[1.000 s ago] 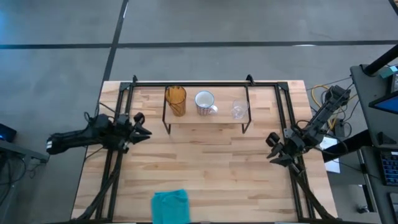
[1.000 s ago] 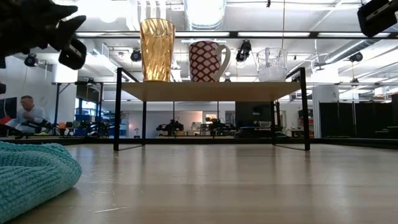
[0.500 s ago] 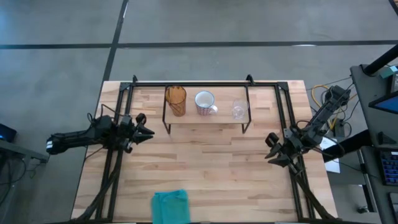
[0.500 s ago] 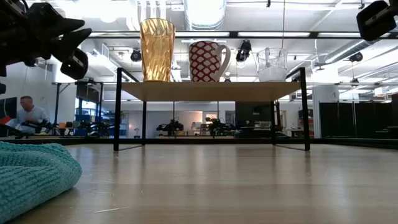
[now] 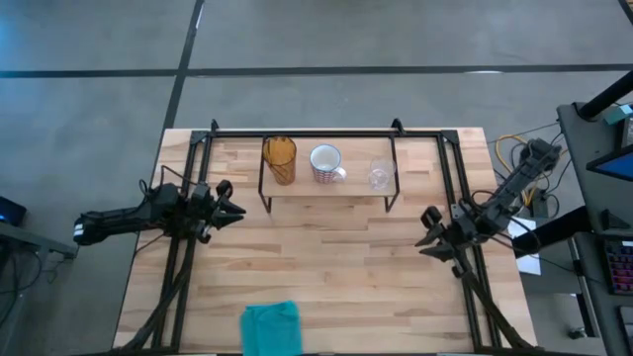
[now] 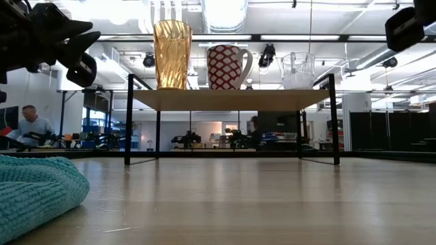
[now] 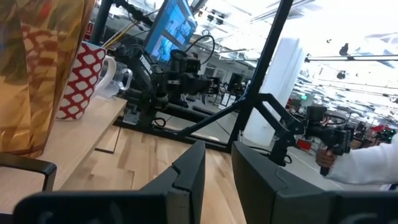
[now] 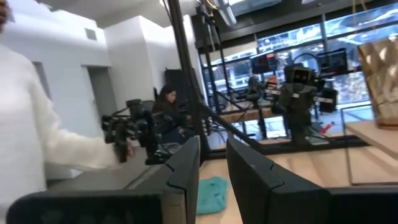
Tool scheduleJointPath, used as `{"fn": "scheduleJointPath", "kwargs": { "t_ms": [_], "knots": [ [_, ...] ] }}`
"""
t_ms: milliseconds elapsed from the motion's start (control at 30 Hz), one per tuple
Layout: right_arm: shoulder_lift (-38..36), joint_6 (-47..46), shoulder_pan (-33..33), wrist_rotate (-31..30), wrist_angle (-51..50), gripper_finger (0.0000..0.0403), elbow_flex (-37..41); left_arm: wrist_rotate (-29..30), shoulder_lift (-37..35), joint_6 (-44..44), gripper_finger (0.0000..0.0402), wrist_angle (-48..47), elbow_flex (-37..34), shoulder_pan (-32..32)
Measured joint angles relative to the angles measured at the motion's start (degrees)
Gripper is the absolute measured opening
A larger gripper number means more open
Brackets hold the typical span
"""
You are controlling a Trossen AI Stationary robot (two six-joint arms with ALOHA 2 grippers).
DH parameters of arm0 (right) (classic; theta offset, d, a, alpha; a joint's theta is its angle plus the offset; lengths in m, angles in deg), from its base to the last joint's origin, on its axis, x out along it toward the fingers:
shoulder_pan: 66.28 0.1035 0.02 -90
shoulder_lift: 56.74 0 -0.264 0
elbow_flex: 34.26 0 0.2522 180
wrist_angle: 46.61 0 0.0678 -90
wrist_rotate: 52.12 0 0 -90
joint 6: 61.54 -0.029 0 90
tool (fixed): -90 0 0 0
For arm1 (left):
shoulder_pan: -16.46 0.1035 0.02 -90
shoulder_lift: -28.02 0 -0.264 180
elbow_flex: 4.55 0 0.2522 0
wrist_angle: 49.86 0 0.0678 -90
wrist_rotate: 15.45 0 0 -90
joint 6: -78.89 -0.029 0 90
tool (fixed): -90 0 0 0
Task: Stack small to large cups/mugs on shelf
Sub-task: Return to Home position
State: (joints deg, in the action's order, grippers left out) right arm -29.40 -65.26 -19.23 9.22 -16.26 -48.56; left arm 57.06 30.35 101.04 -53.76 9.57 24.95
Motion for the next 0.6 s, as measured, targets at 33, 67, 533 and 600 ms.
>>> {"fn": "scheduleJointPath", "kwargs": {
  "t_ms": [33, 67, 533, 600],
  "knots": [
    [-0.2, 0.1, -0.5, 0.0, -0.6, 0.0077, 0.0, 0.0, 0.0, 0.0, 0.0066, 0.0, 0.0, 0.0],
    [-0.4, 0.0, -1.1, 0.0, -1.3, 0.0077, 0.0, 0.0, 0.0, 0.0, 0.0066, 0.0, 0.0, 0.0],
    [-3.7, 5.9, -6.4, 0.5, -4.7, 0.0077, 0.0, 0.0, 0.0, 0.0, 0.0066, 0.0, -0.1, 0.0],
    [-4.3, 7.2, -6.5, 0.5, -4.7, 0.0077, 0.0, 0.0, 0.0, 0.0, 0.0066, 0.0, -0.1, 0.0]
  ]
}}
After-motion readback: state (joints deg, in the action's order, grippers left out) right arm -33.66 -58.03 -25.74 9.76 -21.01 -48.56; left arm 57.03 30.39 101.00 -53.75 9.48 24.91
